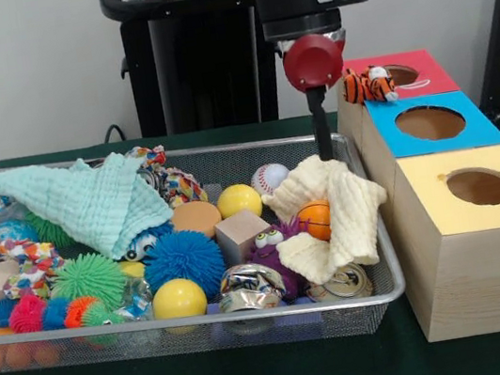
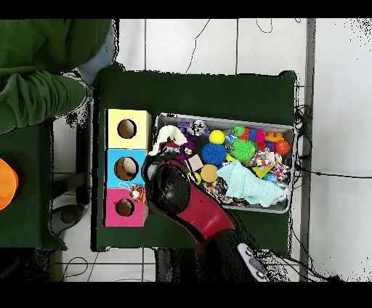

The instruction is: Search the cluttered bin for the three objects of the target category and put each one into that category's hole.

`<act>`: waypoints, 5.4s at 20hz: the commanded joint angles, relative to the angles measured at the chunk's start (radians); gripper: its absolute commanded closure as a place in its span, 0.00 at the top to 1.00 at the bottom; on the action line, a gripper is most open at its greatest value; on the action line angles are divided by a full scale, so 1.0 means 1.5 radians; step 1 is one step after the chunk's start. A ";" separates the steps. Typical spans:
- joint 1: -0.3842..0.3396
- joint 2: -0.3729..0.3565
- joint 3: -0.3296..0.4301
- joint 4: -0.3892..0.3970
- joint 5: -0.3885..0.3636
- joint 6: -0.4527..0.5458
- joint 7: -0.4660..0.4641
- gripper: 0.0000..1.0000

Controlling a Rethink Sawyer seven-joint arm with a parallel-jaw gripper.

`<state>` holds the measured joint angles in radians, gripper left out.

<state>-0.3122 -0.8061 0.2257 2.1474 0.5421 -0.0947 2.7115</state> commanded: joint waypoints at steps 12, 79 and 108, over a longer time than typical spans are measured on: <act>-0.069 0.012 0.221 0.062 -0.020 -0.022 0.206 1.00; 0.054 -0.091 0.076 0.201 0.029 0.191 0.136 1.00; 0.276 -0.053 -0.330 -0.016 -0.062 0.343 0.151 1.00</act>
<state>0.1051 -0.9260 -0.1379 2.3009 0.4575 0.3966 2.7403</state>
